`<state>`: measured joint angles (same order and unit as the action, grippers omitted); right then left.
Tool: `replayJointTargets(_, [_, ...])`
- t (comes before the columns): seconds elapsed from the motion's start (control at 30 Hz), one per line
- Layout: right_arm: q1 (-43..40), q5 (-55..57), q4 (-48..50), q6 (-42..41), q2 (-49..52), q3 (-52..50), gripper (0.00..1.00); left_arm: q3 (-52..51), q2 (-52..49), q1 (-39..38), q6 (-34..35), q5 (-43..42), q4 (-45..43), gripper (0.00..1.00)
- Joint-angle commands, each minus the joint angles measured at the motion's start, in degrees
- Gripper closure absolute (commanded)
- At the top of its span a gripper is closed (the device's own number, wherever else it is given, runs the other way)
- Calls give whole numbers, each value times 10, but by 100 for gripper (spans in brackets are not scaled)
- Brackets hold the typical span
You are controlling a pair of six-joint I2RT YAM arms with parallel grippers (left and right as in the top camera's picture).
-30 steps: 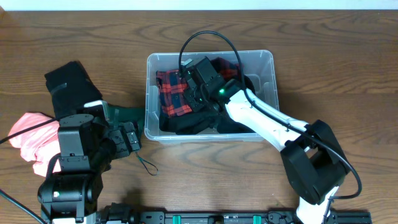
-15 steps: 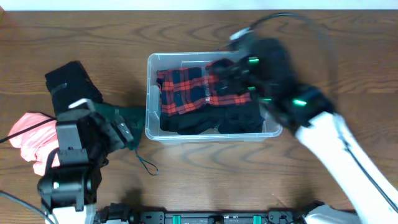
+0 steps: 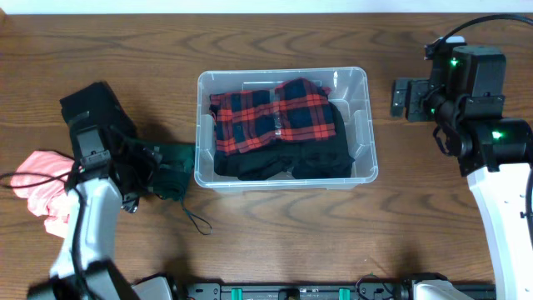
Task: Pack container
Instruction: 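Lift the right arm away and grasp the taped green garment with left gripper, then place the green garment into the bin's right side with the left gripper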
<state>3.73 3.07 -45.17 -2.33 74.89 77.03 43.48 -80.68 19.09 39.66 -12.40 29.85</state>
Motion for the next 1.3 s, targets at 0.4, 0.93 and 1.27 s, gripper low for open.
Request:
replayJointTargets(0.4, [-4, -2, -6, 7, -1, -2, 1, 8, -60, 2, -42, -95, -29, 94])
replayJointTargets(0.93, [-47, 57, -19, -65, -1, -2, 1, 98, 303, -153, -286, -186, -22, 94])
replayJointTargets(1.27, [-57, 57, -36, -64, -1, -2, 1, 130, 176, -442, -285, -196, -129, 94])
